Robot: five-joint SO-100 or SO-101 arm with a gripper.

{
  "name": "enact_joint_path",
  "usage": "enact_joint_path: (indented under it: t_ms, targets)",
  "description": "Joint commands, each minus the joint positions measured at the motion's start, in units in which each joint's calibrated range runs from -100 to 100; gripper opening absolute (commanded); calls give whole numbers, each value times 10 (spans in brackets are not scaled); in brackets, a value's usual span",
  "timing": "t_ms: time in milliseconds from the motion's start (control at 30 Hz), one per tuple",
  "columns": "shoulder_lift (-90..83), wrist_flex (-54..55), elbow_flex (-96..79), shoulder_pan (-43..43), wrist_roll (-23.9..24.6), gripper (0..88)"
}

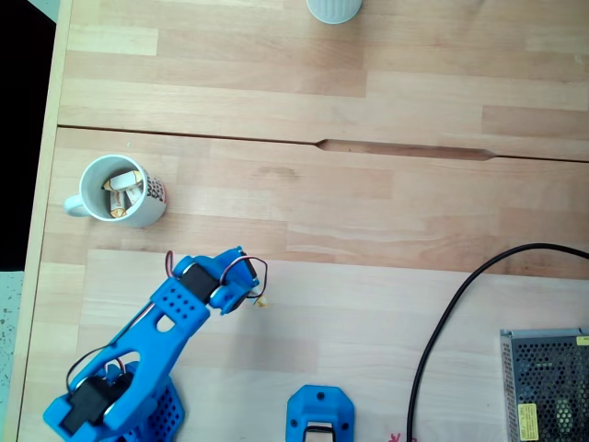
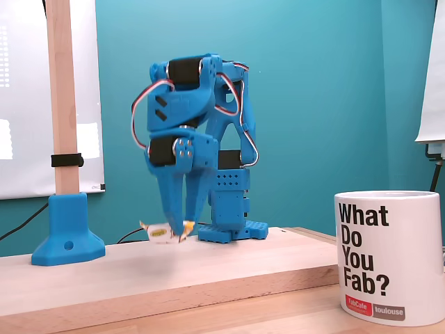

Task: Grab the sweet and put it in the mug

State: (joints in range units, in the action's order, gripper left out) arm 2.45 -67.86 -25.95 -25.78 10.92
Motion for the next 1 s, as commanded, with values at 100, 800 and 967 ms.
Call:
enact_joint_path:
  t_ms: [100,800,967]
  targets:
    - [-122,-4,33,22,1,33]
    - [-204,7,33,334,-2,44]
    - [-213,7,48,345,-1,45]
